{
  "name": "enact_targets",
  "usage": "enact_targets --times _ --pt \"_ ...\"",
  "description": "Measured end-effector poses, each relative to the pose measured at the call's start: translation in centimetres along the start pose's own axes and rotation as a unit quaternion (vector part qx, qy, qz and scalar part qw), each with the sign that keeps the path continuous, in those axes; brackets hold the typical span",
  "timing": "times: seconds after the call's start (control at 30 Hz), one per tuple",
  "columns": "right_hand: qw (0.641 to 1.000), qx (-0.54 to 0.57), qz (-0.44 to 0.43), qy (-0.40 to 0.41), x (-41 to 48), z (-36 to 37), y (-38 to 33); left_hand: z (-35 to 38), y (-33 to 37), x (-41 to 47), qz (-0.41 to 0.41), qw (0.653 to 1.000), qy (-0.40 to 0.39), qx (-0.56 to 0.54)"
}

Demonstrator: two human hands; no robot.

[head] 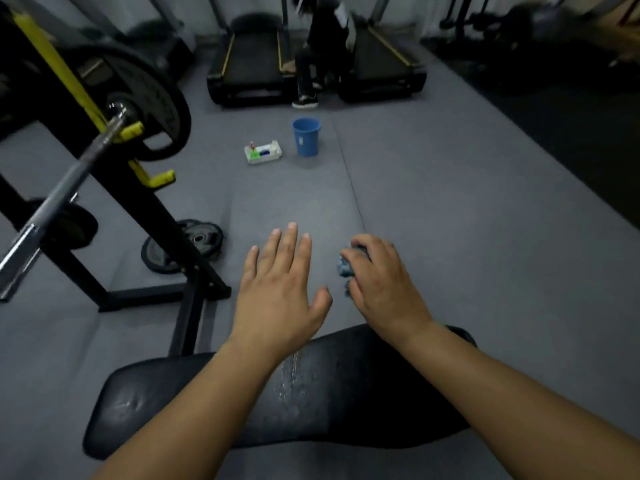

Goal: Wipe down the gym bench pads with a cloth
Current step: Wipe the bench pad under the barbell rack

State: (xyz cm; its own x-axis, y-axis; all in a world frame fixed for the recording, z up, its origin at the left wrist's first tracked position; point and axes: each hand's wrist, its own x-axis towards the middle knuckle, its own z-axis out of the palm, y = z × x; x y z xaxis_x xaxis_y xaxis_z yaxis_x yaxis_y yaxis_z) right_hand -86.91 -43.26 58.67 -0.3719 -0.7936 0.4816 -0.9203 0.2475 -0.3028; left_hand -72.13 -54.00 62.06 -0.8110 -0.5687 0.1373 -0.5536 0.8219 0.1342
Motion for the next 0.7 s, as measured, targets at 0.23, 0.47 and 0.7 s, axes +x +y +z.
enact_targets --times 0.23,0.47,0.7 --pt "0.993 -0.094 0.051 0.055 0.0 -9.1 -1.2 -5.3 4.0 2.0 0.109 0.993 0.033 -0.025" --pt "0.965 -0.188 0.156 0.100 -5.9 -20.6 0.5 -8.0 15.5 2.9 0.268 0.958 0.068 -0.072" --pt "0.901 -0.278 0.300 0.142 -17.4 -32.3 3.9 -9.8 30.7 -0.8 0.426 0.893 0.072 -0.125"
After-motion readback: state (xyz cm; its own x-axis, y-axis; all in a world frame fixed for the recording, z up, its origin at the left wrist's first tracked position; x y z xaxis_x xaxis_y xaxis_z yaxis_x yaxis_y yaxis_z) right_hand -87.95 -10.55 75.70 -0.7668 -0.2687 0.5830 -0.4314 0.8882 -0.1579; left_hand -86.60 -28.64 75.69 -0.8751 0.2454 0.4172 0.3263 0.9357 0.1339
